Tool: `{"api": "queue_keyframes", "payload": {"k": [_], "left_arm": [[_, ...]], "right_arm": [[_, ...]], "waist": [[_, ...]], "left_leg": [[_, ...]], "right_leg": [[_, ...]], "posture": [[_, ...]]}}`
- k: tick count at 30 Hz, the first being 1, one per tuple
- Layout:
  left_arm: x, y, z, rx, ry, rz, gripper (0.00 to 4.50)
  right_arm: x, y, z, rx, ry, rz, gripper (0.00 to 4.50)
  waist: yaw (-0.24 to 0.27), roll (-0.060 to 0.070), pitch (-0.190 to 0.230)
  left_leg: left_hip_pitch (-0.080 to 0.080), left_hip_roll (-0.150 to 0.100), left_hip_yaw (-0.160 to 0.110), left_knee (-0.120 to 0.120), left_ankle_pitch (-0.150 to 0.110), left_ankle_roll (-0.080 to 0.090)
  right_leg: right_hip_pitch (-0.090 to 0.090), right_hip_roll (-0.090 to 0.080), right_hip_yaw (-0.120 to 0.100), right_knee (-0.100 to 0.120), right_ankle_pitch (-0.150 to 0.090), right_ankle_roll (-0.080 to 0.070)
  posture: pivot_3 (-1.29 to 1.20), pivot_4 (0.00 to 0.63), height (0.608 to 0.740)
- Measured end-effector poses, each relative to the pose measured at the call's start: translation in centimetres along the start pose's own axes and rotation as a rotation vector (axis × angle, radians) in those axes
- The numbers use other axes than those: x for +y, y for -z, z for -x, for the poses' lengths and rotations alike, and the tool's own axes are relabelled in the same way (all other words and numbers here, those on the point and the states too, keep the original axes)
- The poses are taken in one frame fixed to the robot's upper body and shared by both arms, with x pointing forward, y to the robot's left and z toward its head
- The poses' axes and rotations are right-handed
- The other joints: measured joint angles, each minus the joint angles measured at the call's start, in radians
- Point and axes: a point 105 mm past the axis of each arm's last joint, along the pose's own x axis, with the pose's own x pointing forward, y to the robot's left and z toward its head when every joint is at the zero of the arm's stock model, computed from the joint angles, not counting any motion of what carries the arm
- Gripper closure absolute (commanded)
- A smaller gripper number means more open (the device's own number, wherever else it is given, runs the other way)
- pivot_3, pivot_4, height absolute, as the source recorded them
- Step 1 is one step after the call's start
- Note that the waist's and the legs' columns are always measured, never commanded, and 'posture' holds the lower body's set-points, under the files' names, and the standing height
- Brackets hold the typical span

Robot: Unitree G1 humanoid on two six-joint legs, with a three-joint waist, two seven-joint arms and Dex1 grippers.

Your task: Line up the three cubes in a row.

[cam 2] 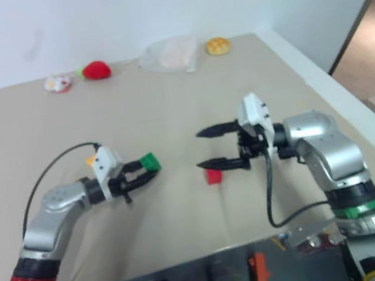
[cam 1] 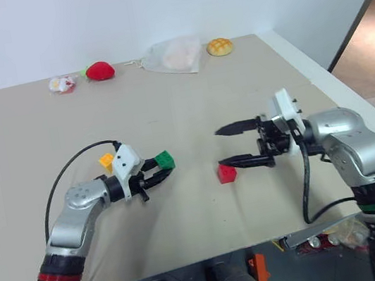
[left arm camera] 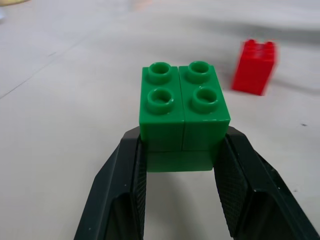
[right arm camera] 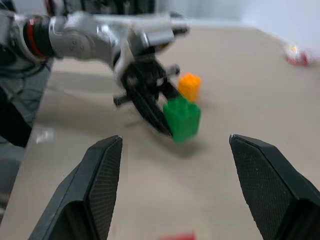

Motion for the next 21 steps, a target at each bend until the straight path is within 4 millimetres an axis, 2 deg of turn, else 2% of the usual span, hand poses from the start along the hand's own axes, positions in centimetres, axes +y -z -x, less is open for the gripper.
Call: {"api": "queue_keyframes", "payload": {"k": [5, 11, 21], "left_arm": [[-1.3, 0.6, -1.6, 0.018, 0.156, -0.031, 3.19], [-2.6, 2.5, -3.0, 0.053, 0.26, -0.009, 3.19], [-2.5, 2.3, -5.2, 0.032, 0.275, -0.037, 3.19]], "right_arm": [[0.4, 2.0, 1.6, 0.063, 0.05, -0.056, 0.96], [0.2, 2.5, 2.7, 0.078, 0.117, -0.067, 0.96], [0.0, 2.2, 2.5, 0.073, 0.137, -0.06, 0.96]], "waist": [[-0.005, 0.0, 0.0], [-0.005, 0.0, 0.0], [-0.001, 0.0, 0.0]], "left_leg": [[0.0, 0.0, 0.0, 0.0, 0.0, 0.001], [0.001, 0.0, -0.002, 0.001, 0.0, 0.001], [0.0, -0.003, -0.002, 0.003, 0.0, 0.001]], "right_leg": [[0.0, 0.001, 0.001, 0.0, 0.0, 0.0], [0.0, 0.002, 0.001, 0.0, 0.001, 0.001], [0.002, 0.002, 0.005, 0.0, 0.002, 0.003]], "posture": [[0.0, 0.15, 0.74], [0.0, 0.15, 0.74], [0.0, 0.15, 0.74]]}}
